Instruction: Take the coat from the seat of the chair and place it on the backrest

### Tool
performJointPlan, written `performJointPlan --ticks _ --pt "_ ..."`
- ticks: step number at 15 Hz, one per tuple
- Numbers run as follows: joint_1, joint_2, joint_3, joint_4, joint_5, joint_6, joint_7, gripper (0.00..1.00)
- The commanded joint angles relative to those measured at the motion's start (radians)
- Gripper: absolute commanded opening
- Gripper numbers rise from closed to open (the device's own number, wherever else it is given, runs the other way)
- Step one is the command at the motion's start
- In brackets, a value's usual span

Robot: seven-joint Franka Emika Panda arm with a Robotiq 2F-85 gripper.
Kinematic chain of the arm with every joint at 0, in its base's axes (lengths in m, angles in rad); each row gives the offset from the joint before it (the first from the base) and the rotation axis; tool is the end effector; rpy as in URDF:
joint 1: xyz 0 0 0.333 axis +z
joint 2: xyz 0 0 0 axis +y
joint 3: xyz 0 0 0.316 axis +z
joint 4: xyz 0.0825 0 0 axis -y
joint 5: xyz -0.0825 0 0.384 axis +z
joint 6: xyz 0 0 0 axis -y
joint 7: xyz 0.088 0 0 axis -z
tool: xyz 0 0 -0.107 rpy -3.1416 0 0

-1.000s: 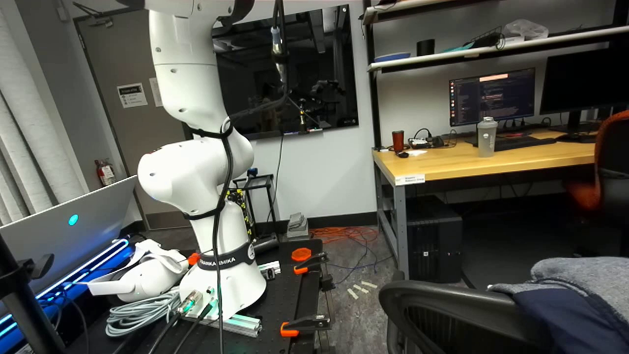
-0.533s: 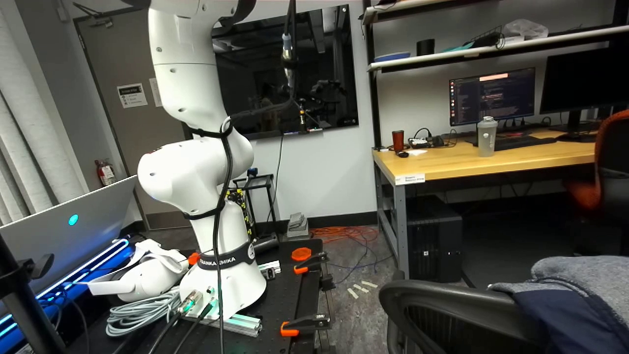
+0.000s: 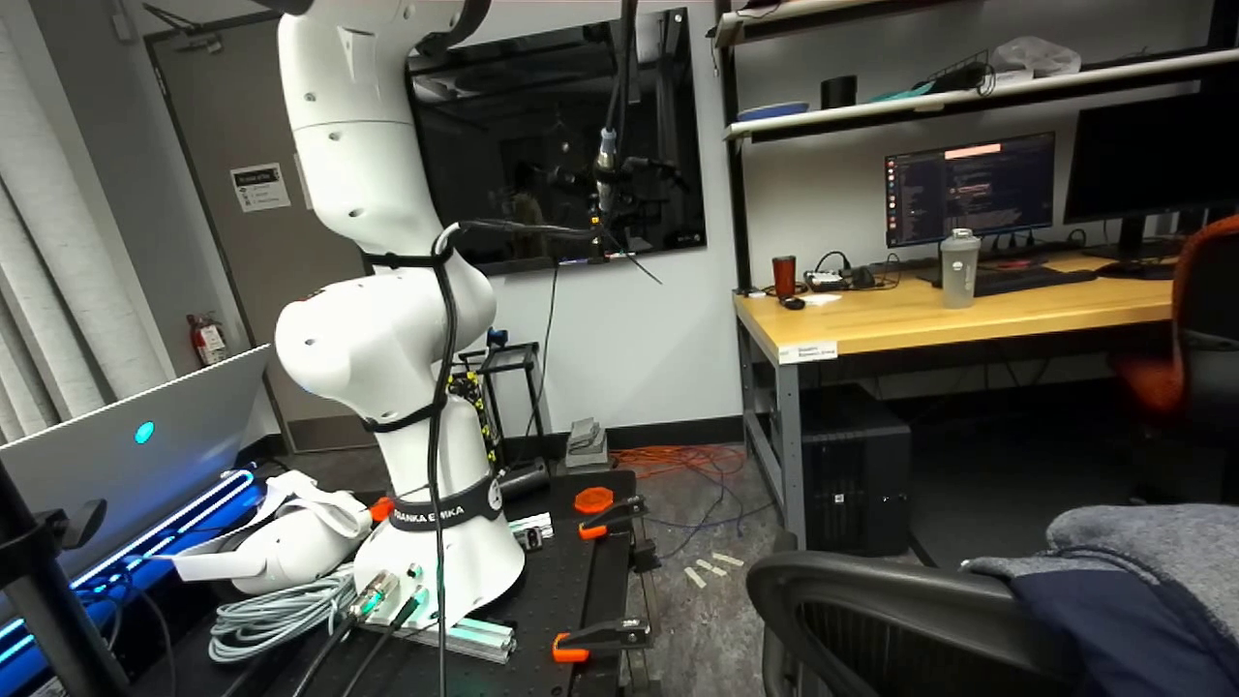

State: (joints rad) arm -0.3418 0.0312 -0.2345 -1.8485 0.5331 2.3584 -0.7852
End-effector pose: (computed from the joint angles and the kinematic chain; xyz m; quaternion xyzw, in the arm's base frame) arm 0.5169 -0.3259 0.5559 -0.9470 0.0378 -0.3178 0.0276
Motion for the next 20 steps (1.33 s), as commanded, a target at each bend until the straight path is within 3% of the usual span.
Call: performJointPlan --ticks 1,10,16,17,20 --pt "0.064 -0.096 0.026 -0.201 -0.005 0.062 -0.097 1.00" --pt "0.217 -0.187 0.078 -0.500 0.004 0.194 -0.204 1.00" --pt "0.283 -0.238 0.078 -0.595 -0.003 0.263 -0.225 1.00" --pt "0.282 -0.184 0.068 -0.544 -0.007 0.237 -0.190 1.00" --pt "0.293 -0.207 0.066 -0.568 -0.009 0.242 -0.191 1.00"
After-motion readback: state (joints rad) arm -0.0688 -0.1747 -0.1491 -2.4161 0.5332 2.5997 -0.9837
